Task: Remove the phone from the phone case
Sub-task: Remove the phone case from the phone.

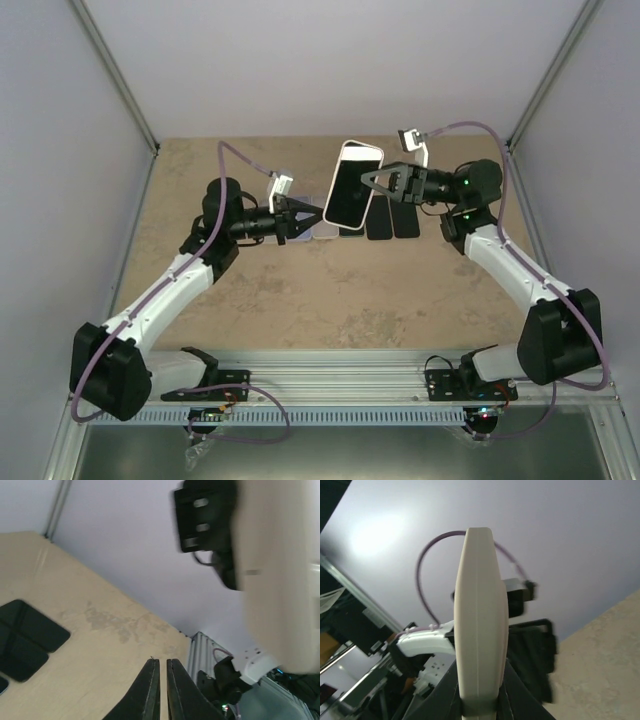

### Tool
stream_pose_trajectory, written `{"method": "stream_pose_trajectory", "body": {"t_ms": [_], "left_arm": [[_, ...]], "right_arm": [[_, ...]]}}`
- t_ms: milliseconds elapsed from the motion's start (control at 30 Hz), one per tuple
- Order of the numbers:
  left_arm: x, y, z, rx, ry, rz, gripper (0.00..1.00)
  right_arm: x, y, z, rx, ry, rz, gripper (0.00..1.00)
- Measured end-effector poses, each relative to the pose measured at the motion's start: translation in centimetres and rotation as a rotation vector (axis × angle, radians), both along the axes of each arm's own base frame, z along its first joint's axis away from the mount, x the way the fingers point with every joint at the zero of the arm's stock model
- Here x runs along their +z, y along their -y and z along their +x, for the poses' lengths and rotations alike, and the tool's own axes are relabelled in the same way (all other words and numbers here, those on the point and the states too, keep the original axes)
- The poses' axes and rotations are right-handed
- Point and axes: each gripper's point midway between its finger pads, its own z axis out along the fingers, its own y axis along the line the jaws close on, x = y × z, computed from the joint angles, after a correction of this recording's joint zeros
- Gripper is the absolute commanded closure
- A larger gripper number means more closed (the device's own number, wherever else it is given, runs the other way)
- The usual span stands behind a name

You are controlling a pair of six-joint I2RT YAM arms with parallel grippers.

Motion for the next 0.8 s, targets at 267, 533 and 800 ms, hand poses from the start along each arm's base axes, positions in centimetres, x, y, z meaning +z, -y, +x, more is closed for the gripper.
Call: {"method": "stream_pose_trajectory", "body": {"t_ms": [267, 533, 800], "left_arm": [[-2.4, 0.0, 1.7, 0.062, -0.078, 0.048, 0.71], [-0.8, -0.2, -0.6, -0.043, -0.049, 0.013, 0.55], [1.2, -0.5, -1.9, -0.112, -0.063, -0.062, 0.63]], "right_arm": [[1.6, -0.4, -2.7, 0.072, 0.064, 0.017, 1.00], [0.6, -0.8, -1.7, 0.045, 0.110, -0.047, 0.99], [0.3, -0.8, -2.2, 0.040, 0.154, -0.080, 0.99]]}}
